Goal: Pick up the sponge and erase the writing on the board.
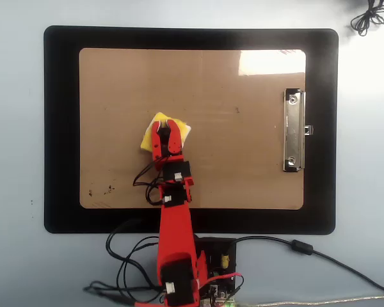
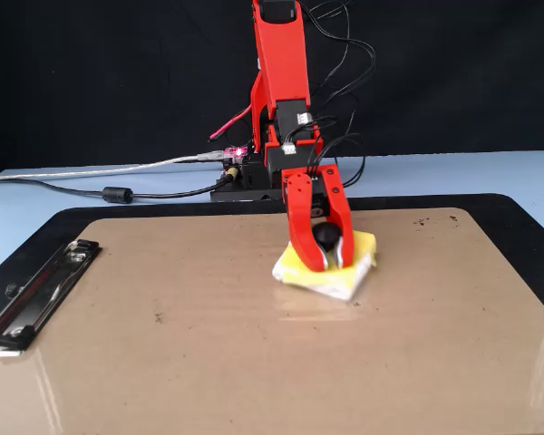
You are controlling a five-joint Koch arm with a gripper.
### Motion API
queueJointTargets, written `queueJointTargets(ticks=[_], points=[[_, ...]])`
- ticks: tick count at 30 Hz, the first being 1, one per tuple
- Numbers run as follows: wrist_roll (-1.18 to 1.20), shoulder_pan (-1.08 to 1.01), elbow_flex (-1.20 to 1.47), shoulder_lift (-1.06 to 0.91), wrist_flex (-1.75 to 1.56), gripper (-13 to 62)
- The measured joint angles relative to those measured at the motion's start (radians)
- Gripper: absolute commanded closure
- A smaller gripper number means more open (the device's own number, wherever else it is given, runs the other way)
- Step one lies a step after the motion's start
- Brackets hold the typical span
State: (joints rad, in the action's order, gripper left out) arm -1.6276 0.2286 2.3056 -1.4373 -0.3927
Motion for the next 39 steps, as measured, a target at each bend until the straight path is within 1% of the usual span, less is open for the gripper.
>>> queueJointTargets(ticks=[2,3,5,7,9,13,14,17,20,22,24,26,29,34,39], points=[[0.005,0.008,-0.169,0.133,0.002,57.4],[0.005,0.012,-0.308,0.239,0.0,57.4],[0.003,0.021,-0.408,0.334,-0.008,57.4],[0.003,0.034,-0.431,0.365,-0.012,57.4],[0.002,0.049,-0.367,0.31,-0.015,57.4],[0.0,0.078,-0.143,0.06,0.092,57.4],[0.0,0.1,-0.075,-0.04,0.163,57.4],[0.005,0.146,-0.018,-0.264,0.345,57.4],[-0.003,0.192,-0.046,-0.433,0.517,57.4],[-0.017,0.245,-0.08,-0.457,0.597,57.4],[-0.072,0.367,-0.097,-0.456,0.635,57.4],[-0.158,0.505,-0.117,-0.43,0.637,57.4],[-0.224,0.643,-0.166,-0.36,0.635,57.4],[-0.233,0.693,-0.17,-0.345,0.635,57.3],[-0.233,0.696,-0.172,-0.255,0.627,56.2]])
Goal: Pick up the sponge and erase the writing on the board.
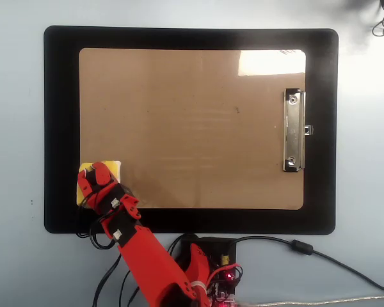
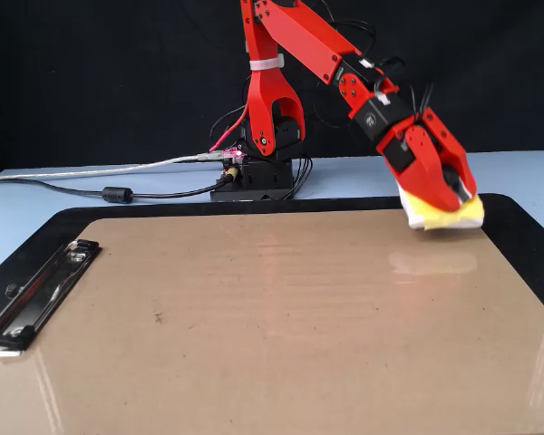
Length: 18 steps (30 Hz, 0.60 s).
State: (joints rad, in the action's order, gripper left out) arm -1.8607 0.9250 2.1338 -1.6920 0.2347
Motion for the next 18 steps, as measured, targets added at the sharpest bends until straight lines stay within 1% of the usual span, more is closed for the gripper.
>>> queueJointTargets(ticks=[1,2,3,4,5,6,10,13,16,18], points=[[0.0,0.005,0.002,0.008,-0.008,51.7],[0.0,0.009,0.0,0.023,-0.028,44.7],[0.0,0.011,0.0,0.026,-0.04,34.8],[0.0,0.017,0.0,0.026,-0.051,28.4],[0.002,0.034,-0.002,0.038,-0.069,23.2],[0.002,0.049,-0.002,0.038,-0.081,19.5],[0.003,0.064,-0.002,0.018,-0.084,18.9],[0.003,0.054,-0.009,-0.092,-0.005,19.0],[0.003,0.031,-0.091,-0.236,0.238,18.9],[0.005,-0.041,-0.195,-0.313,0.486,18.9]])
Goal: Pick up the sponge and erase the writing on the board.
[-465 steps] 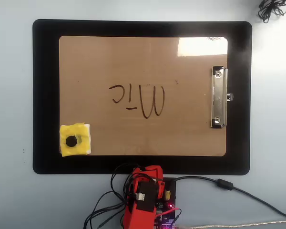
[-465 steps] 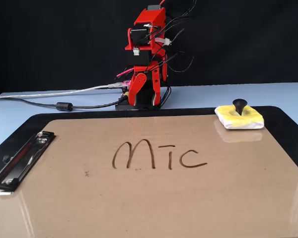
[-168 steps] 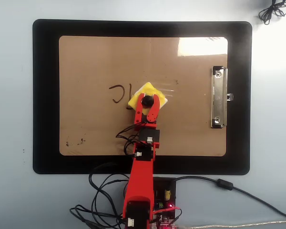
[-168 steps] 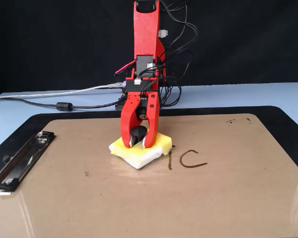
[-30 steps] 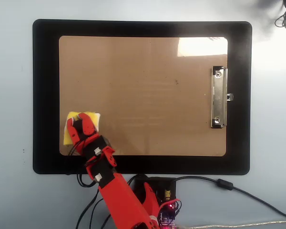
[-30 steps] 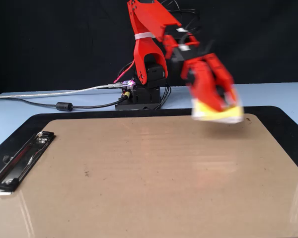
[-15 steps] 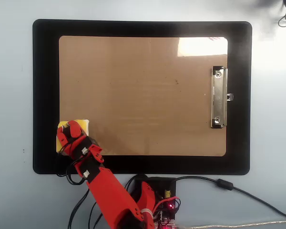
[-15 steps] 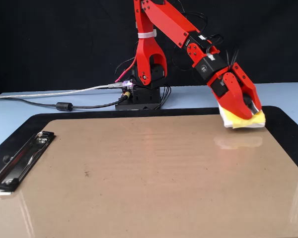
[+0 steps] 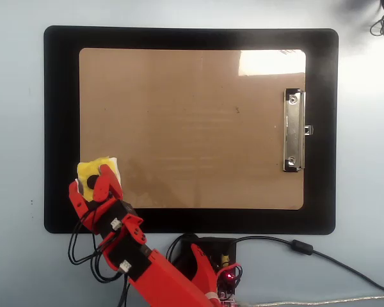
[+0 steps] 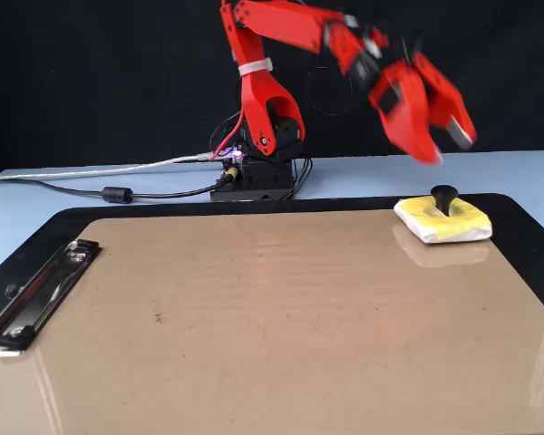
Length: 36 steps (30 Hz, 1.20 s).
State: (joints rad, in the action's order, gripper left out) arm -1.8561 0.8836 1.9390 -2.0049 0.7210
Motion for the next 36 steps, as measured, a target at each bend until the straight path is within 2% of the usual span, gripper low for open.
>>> queueJointTargets(ticks=[5,9,11,15,19,24,29,36], points=[[0.164,-0.298,-0.126,-0.071,0.54,18.7],[0.368,-0.58,-0.08,-0.072,0.621,18.3],[0.433,-0.666,0.063,-0.083,0.618,17.1],[0.445,-0.692,0.233,-0.15,0.618,16.5],[0.443,-0.696,0.379,-0.299,0.626,16.3],[0.44,-0.752,0.425,-0.299,0.733,16.0],[0.433,-0.917,0.468,-0.299,0.873,15.5],[0.433,-0.966,0.472,-0.299,0.887,14.9]])
